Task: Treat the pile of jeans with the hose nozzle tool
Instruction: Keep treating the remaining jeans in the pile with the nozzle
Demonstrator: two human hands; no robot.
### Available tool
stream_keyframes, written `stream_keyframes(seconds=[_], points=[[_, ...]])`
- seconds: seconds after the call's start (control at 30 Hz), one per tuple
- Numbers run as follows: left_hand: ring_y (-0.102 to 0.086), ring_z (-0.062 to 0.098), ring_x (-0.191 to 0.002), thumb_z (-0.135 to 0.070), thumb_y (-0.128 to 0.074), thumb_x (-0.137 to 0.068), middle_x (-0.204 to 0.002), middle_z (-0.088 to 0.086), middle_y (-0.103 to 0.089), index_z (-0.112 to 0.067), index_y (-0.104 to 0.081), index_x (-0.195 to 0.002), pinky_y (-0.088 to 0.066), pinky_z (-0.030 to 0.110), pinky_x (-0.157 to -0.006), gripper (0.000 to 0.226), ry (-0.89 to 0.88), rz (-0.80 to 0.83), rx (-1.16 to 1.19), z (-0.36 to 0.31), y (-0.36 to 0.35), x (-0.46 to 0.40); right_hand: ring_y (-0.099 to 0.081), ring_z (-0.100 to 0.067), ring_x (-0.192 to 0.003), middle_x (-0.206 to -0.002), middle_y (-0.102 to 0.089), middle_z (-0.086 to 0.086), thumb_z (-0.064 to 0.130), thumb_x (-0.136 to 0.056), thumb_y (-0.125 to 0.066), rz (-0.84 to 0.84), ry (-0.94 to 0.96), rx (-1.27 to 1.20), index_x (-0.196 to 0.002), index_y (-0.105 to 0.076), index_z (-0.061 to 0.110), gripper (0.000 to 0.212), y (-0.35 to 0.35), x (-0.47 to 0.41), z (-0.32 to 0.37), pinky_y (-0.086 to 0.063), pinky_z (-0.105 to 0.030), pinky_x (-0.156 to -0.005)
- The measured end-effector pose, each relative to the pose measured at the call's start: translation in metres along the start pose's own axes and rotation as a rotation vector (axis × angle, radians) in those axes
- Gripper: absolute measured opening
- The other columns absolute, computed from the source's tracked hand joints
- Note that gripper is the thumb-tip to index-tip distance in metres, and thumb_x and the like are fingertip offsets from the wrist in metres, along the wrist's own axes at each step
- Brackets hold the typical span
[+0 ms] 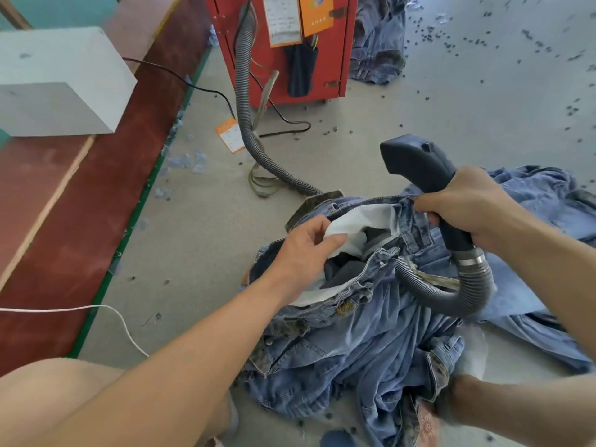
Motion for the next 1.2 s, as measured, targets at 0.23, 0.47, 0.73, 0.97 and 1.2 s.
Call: stream_keyframes(seconds=[0.23,0.47,0.73,0.97,1.2], points=[[-0.059,0.014,-0.086,-0.007,-0.06,-0.102,-0.087,0.0,-0.065,-0.02,-0.056,-0.084,-0.056,0.031,-0.079,0.022,0.104,-0.064,0.391,-0.007,-0.033,-0.01,-0.058,-0.023,-0.05,-0.067,-0.066,-0.017,0.003,-0.08,-0.074,-0.069,-0.054,0.075,-0.095,-0.065,0.0,0.017,-0.009,-0.006,-0.015,-0.048,-0.029,-0.052],[-0.064,0.022,-0.094,-0.003,-0.054,-0.101,-0.112,0.005,-0.066,-0.028,-0.069,-0.114,-0.058,0.041,-0.08,0.032,0.29,0.115,0.454,-0.007,-0.05,-0.033,-0.052,-0.015,-0.041,-0.06,-0.061,-0.012,-0.003,-0.084,-0.07,-0.058,-0.197,-0.041,-0.088,-0.065,-0.003,0.007,-0.002,-0.008,-0.035,-0.047,-0.024,-0.043],[-0.073,0.018,-0.082,-0.001,-0.064,-0.097,-0.099,0.011,-0.076,-0.005,-0.073,-0.112,-0.065,0.033,-0.07,0.019,0.456,0.019,0.448,-0.007,-0.039,-0.046,-0.061,-0.011,-0.044,-0.056,-0.066,0.001,0.027,-0.092,-0.073,-0.045,0.088,-0.057,-0.098,-0.061,0.016,0.018,0.012,-0.005,-0.029,-0.049,-0.02,-0.045],[-0.068,0.023,-0.086,-0.001,-0.058,-0.101,-0.088,0.016,-0.072,0.003,-0.064,-0.103,-0.063,0.036,-0.074,0.008,0.642,-0.078,0.718,-0.025,-0.029,-0.054,-0.062,-0.006,-0.05,-0.07,-0.065,0.024,0.046,-0.086,-0.073,0.146,0.378,0.214,-0.103,-0.053,0.035,0.028,0.029,0.04,-0.023,-0.045,-0.015,-0.047],[-0.067,0.023,-0.076,0.001,-0.052,-0.104,-0.082,0.016,-0.068,0.004,-0.06,-0.102,-0.061,0.032,-0.062,0.008,0.631,-0.132,0.817,-0.033,-0.035,-0.057,-0.063,-0.004,-0.066,-0.07,-0.063,0.012,0.051,-0.087,-0.069,0.223,0.474,0.449,-0.111,-0.046,0.041,0.034,0.011,0.064,-0.038,-0.049,-0.026,-0.055]])
Point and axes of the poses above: each hand's wrist, its own x-axis away from the middle knuckle, its own y-axis out of the back of the hand, z = x × y, the point moved 1 cm from there along -x, towards the middle knuckle
